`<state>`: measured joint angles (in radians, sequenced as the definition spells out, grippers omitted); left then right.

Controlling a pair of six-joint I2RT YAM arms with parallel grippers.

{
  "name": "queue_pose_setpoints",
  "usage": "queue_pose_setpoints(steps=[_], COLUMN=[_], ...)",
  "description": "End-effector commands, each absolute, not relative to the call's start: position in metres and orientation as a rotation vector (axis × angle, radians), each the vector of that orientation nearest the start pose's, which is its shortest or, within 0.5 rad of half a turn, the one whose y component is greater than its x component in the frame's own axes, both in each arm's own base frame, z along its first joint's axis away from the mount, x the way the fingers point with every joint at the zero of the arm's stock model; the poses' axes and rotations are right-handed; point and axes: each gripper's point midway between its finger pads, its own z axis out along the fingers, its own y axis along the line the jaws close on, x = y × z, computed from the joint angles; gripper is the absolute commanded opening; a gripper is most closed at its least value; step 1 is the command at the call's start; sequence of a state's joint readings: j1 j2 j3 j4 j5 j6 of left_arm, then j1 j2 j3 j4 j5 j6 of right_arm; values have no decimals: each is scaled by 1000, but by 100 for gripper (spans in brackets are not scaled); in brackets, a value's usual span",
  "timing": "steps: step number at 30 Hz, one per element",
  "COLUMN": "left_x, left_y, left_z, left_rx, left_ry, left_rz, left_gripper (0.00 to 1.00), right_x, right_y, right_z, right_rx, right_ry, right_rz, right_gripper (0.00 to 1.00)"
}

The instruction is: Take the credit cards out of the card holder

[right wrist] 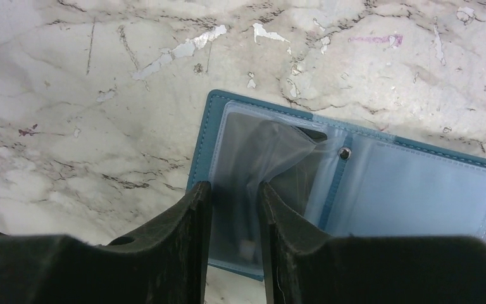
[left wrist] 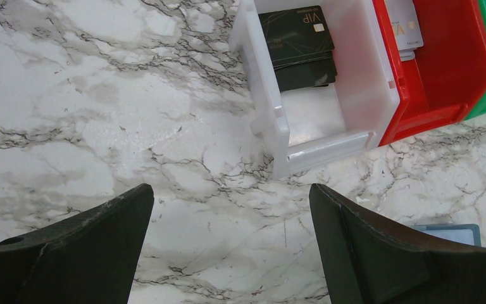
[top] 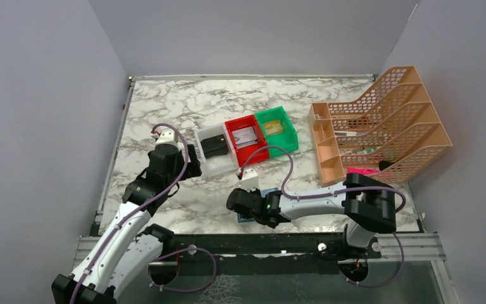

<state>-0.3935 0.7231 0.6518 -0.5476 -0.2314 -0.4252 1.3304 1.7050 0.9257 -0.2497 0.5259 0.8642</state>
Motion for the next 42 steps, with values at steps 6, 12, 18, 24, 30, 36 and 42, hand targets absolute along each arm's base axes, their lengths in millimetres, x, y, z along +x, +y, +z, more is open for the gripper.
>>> queue_pose_setpoints(steps=[6,12,18,24,30,36,42], left_x=[243,242,242,243,243,243,242], left_y=[-78,-78,-78,-79,-79,-79,-81], left_z=[156,156,157,156,156,156,155], left_rx=[-147,-145,-146,-144,-145,-144,-136], left_ry=[2161,2161,2157,2158,2161,2162,2165], left_rz=[-240,-243,-245,-245,-245,-244,-260], left_gripper=[96,96,96,96,96,96,96], right_x=[129,126,123,124,123,125,127], right_y=[337,346,348,346,346,350,361], right_z=[3,14,17,16,20,29,47], right_rx=[-432,-440,-443,-430,-416,-415,-394], right_ry=[2479,2465,2471,2475,2472,2451,2434], right_rz=[326,414,457,471,523,586,775], right_gripper=[24,24,38,31,25,12,8])
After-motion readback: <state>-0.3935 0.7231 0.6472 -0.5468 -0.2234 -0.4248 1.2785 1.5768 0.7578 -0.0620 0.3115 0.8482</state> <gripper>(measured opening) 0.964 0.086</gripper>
